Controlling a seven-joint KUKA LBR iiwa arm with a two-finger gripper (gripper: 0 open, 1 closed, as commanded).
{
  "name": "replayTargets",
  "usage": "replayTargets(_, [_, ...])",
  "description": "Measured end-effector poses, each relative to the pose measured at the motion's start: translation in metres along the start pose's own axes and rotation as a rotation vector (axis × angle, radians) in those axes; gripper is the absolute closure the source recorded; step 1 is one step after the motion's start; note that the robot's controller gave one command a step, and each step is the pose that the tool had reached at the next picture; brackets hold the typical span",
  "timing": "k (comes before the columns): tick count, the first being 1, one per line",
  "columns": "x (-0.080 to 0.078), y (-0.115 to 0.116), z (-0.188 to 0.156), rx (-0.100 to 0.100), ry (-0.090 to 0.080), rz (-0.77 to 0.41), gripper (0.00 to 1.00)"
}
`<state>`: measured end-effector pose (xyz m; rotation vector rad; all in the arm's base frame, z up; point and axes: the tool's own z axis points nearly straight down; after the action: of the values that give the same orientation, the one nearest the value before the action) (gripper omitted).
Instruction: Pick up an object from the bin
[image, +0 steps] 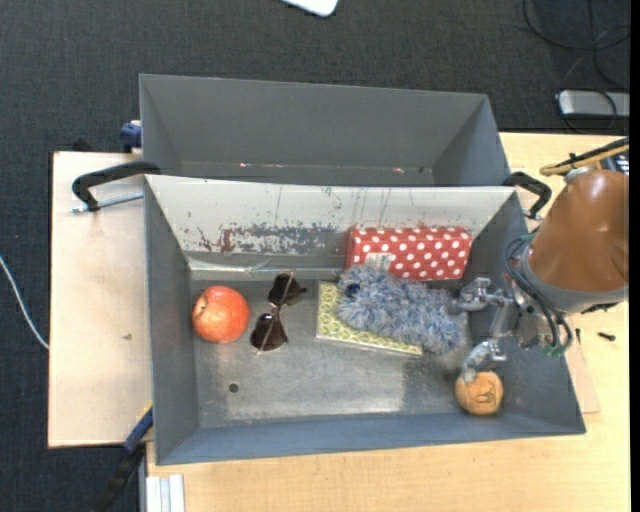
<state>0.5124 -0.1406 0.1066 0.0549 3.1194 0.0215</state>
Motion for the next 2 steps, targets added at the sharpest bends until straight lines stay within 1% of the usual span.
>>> replayTargets(1, [0.009,-0.003,0.009,0.012,0.01,-0.011,0.0])
replayTargets(2, [0.013,0.067,0.034,0.015,0.008,0.191,1.0])
